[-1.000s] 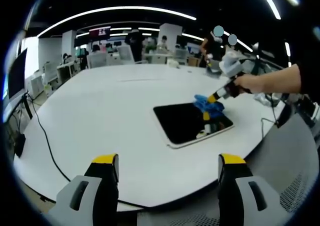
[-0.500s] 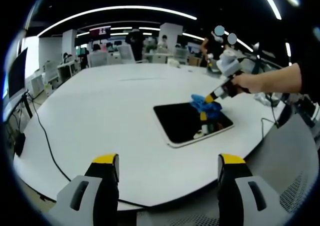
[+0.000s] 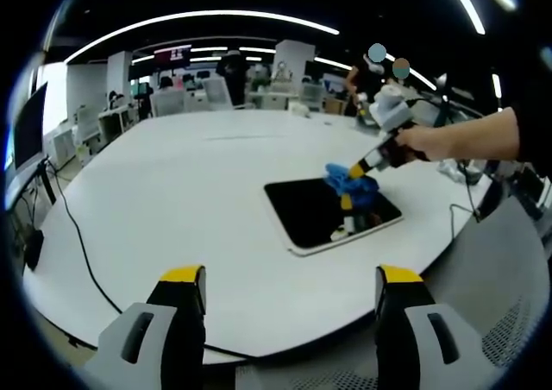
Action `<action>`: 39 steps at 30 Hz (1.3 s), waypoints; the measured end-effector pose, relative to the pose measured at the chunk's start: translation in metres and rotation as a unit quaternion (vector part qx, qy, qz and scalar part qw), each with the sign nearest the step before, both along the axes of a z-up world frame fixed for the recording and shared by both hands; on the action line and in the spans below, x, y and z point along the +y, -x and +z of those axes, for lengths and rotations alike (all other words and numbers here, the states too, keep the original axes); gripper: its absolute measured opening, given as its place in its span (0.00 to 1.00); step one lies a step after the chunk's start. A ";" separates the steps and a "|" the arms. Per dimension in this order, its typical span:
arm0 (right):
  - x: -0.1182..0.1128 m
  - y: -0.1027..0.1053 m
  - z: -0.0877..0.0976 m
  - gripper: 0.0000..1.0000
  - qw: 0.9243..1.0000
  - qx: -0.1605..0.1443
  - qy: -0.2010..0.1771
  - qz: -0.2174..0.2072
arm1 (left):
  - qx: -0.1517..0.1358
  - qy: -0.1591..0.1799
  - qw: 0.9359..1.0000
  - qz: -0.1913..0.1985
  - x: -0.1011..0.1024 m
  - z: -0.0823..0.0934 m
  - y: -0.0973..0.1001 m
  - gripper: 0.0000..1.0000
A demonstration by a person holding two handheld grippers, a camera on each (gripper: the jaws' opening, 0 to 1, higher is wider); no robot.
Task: Wipe the mirror surface with the cleaning cloth until all visible marks leave the cleaned area.
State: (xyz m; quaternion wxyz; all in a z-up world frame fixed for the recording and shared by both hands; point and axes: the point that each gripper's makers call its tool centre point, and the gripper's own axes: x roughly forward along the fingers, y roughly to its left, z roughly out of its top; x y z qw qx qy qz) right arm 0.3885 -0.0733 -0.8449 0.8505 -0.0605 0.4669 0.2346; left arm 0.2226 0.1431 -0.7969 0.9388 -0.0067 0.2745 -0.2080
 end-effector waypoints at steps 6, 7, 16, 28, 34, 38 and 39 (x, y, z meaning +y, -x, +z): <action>0.011 0.000 0.000 0.03 1.000 0.001 -0.006 0.002 | 0.005 -0.001 1.000 -0.002 0.000 -0.001 0.001 0.80; 0.012 0.000 0.000 0.03 1.000 0.002 -0.006 0.002 | 0.005 -0.002 1.000 -0.002 0.000 -0.002 0.001 0.80; 0.020 0.001 0.000 0.03 1.000 -0.001 -0.003 0.010 | 0.003 -0.002 1.000 -0.005 -0.001 -0.002 0.000 0.80; 0.026 0.000 -0.001 0.03 1.000 0.002 -0.009 0.009 | 0.002 -0.002 1.000 -0.003 0.000 -0.002 -0.001 0.80; 0.029 0.000 -0.001 0.03 1.000 0.001 -0.010 0.007 | 0.001 -0.001 1.000 -0.003 -0.001 -0.001 -0.001 0.79; 0.034 0.000 0.000 0.03 1.000 0.010 -0.021 -0.003 | 0.001 -0.001 1.000 -0.003 -0.001 -0.001 -0.001 0.79; 0.035 0.000 0.000 0.03 1.000 0.010 -0.020 -0.002 | 0.000 -0.001 1.000 -0.003 -0.001 -0.001 -0.001 0.79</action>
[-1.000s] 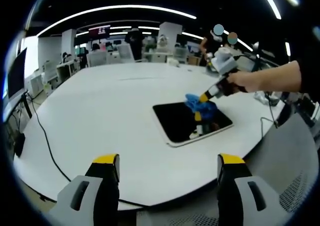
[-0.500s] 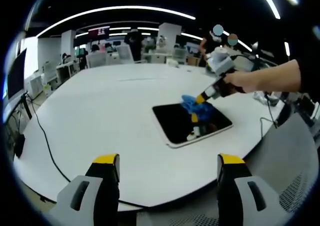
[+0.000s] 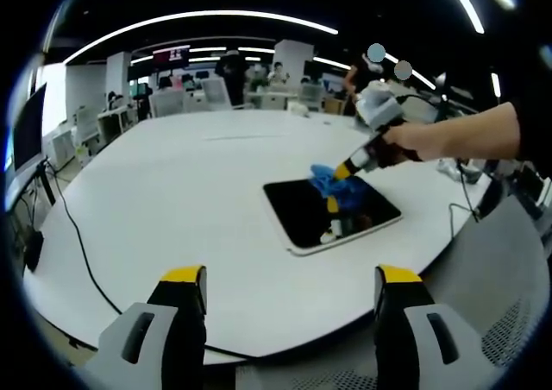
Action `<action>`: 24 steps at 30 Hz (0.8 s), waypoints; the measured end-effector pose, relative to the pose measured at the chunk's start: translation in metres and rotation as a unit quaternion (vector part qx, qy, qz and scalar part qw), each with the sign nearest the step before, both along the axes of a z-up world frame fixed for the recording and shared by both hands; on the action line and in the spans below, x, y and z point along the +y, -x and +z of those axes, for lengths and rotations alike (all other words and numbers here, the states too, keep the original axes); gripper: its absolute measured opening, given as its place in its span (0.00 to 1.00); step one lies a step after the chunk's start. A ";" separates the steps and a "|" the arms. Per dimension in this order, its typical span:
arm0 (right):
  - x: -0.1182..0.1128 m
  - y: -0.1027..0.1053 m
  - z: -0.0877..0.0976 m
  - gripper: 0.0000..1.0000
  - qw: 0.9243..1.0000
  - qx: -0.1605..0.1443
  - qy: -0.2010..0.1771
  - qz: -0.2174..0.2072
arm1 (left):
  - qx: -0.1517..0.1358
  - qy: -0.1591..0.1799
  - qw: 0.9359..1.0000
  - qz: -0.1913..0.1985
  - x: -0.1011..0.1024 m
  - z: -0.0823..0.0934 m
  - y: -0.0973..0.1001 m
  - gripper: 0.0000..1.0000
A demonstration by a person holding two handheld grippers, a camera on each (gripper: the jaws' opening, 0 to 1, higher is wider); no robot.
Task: Wipe the mirror surface with the cleaning cloth until all visible marks leave the cleaned area.
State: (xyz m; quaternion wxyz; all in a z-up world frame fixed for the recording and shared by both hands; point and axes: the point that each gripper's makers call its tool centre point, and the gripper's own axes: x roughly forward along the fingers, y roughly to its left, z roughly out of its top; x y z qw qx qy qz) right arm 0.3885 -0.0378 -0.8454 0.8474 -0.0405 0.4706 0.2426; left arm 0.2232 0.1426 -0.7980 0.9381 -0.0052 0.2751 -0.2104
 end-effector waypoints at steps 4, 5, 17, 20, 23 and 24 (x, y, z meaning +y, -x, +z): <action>0.006 0.001 0.000 0.03 1.000 0.001 0.001 0.005 | 0.000 0.000 1.000 0.001 0.000 0.000 0.001 0.79; 0.007 0.001 0.000 0.03 1.000 0.001 0.001 0.006 | 0.000 0.000 1.000 0.001 0.000 0.000 0.000 0.79; 0.027 0.001 0.001 0.03 1.000 0.013 -0.021 0.000 | -0.002 0.002 1.000 0.002 0.000 0.000 -0.001 0.79; 0.029 0.002 0.000 0.03 1.000 0.016 -0.024 0.002 | -0.002 0.002 1.000 0.002 0.000 0.001 0.000 0.79; 0.032 0.002 0.001 0.03 1.000 0.018 -0.023 0.004 | -0.003 0.002 1.000 0.002 0.000 0.001 0.000 0.79; 0.032 0.002 0.001 0.03 1.000 0.019 -0.023 0.005 | -0.003 0.003 1.000 0.002 0.000 0.001 0.000 0.79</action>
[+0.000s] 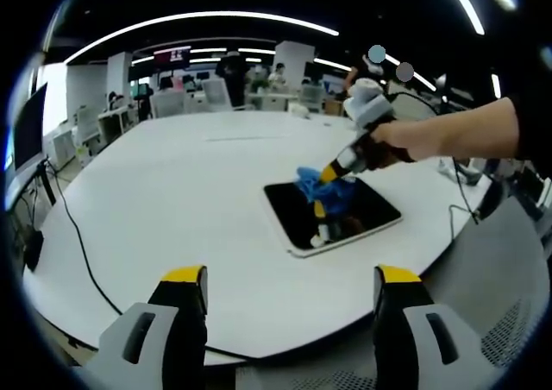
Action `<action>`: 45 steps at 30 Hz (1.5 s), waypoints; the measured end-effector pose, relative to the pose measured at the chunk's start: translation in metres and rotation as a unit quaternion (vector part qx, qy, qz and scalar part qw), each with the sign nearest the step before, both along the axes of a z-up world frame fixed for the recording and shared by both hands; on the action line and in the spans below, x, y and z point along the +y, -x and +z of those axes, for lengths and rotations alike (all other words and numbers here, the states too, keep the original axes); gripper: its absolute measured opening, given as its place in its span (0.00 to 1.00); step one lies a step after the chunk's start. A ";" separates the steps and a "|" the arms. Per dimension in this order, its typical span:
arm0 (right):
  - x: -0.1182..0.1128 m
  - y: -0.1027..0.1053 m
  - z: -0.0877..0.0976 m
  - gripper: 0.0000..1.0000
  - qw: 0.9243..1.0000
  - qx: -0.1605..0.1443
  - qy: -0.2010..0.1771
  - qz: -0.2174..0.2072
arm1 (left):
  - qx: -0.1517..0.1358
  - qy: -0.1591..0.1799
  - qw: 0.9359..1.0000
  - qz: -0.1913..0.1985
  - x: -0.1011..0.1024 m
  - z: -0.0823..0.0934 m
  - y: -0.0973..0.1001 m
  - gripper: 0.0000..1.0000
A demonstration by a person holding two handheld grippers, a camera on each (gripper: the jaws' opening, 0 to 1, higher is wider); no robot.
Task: Wipe the mirror surface with the cleaning cloth until all visible marks leave the cleaned area.
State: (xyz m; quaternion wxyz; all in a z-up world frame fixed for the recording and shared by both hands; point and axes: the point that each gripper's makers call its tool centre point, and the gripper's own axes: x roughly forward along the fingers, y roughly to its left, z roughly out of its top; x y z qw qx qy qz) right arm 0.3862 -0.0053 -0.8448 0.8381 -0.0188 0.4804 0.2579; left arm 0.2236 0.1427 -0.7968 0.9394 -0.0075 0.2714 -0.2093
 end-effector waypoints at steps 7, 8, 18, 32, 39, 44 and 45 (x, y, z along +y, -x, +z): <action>0.008 0.000 0.000 0.03 1.000 0.000 0.000 0.006 | -0.001 0.001 1.000 -0.002 0.000 0.001 0.000 0.78; 0.009 0.000 0.000 0.03 1.000 0.000 0.001 0.007 | -0.002 0.002 1.000 -0.002 0.000 0.001 0.000 0.78; 0.022 0.000 0.000 0.03 1.000 0.004 -0.010 0.012 | -0.002 0.003 1.000 0.000 0.000 0.002 0.001 0.78; 0.044 0.004 0.000 0.03 0.999 0.009 -0.020 0.025 | -0.002 0.005 1.000 0.001 0.000 0.000 -0.002 0.77; 0.057 0.006 0.000 0.03 0.999 0.012 -0.021 0.037 | -0.003 0.005 1.000 0.001 0.000 0.002 0.000 0.77; 0.062 0.006 0.000 0.03 0.999 0.016 -0.028 0.040 | -0.003 0.007 1.000 -0.006 -0.002 0.001 0.000 0.76; 0.063 0.006 0.000 0.03 0.999 0.017 -0.030 0.040 | -0.003 0.008 1.000 -0.005 -0.002 0.001 0.000 0.76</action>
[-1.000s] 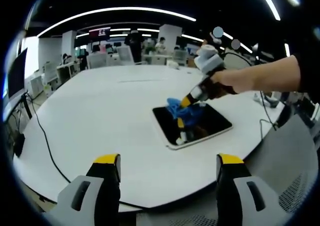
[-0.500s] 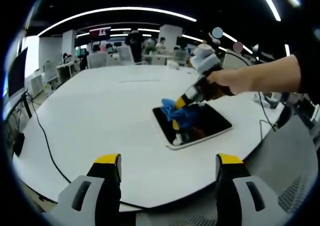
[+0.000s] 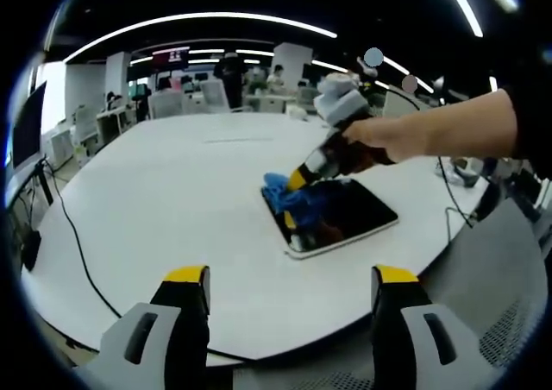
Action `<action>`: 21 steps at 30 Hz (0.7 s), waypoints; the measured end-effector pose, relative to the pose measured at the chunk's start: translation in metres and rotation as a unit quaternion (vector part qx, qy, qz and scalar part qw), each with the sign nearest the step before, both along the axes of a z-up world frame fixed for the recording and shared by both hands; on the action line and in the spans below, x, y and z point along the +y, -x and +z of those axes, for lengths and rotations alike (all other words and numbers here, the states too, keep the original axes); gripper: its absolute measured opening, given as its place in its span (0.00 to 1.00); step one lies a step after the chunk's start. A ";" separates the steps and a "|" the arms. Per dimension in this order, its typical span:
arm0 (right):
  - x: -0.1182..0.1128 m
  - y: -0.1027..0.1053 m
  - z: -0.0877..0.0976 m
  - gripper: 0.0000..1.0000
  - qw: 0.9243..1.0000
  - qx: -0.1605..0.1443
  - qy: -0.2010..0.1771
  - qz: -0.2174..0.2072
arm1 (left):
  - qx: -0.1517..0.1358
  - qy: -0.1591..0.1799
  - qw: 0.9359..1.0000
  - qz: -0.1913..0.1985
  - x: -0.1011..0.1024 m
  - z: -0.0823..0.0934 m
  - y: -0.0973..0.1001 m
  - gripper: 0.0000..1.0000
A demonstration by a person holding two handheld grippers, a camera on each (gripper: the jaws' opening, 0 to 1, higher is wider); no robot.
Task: Wipe the mirror surface with the cleaning cloth until all visible marks leave the cleaned area.
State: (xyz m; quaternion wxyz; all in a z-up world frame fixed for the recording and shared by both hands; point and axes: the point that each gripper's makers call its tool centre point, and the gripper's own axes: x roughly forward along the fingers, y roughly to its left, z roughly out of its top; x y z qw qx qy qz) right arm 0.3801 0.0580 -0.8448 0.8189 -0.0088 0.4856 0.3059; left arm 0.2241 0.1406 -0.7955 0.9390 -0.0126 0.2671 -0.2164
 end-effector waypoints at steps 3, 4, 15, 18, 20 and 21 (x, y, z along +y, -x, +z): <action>0.003 0.000 0.000 0.03 1.000 0.001 -0.001 0.003 | 0.000 0.000 1.000 0.003 0.001 0.000 0.000 0.76; 0.004 -0.001 0.000 0.03 1.000 0.001 -0.001 0.005 | 0.000 0.000 1.000 0.004 0.001 0.000 0.000 0.76; 0.013 -0.001 0.000 0.03 1.000 0.012 -0.005 0.016 | -0.002 -0.002 1.000 0.011 0.003 0.000 -0.001 0.76; 0.013 0.000 0.000 0.03 1.000 0.016 -0.007 0.013 | -0.005 0.003 1.000 0.018 0.004 0.002 -0.001 0.76; 0.012 0.000 0.000 0.03 1.000 0.015 -0.008 0.012 | -0.006 0.004 1.000 0.017 0.004 0.002 -0.001 0.76; 0.012 0.000 0.000 0.03 1.000 0.015 -0.008 0.011 | -0.007 0.004 1.000 0.017 0.004 0.002 -0.001 0.76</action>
